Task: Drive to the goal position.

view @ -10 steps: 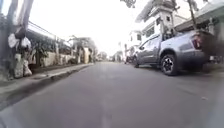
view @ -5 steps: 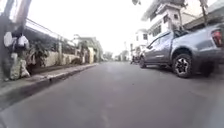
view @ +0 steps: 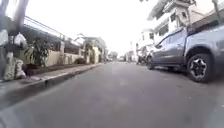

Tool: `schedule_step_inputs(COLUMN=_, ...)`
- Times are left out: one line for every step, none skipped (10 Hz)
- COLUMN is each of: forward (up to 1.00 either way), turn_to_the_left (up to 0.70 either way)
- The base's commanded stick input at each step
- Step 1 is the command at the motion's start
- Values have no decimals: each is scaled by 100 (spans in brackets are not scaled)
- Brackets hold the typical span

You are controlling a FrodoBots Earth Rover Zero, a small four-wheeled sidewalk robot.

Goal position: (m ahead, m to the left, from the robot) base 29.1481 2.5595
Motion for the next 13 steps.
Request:
schedule_step_inputs(forward=100, turn_to_the_left=-30)
schedule_step_inputs(forward=100, turn_to_the_left=-30)
schedule_step_inputs(forward=100, turn_to_the_left=-30)
schedule_step_inputs(forward=100, turn_to_the_left=-30)
schedule_step_inputs(forward=100, turn_to_the_left=-30)
schedule_step_inputs(forward=100, turn_to_the_left=-30)
schedule_step_inputs(forward=100, turn_to_the_left=-30)
schedule_step_inputs(forward=100, turn_to_the_left=-30)
schedule_step_inputs(forward=100, turn_to_the_left=-30)
schedule_step_inputs(forward=100, turn_to_the_left=-30)
schedule_step_inputs(forward=100, turn_to_the_left=-20)
schedule_step_inputs(forward=100, turn_to_the_left=-9)
schedule_step_inputs(forward=100, turn_to_the_left=2)
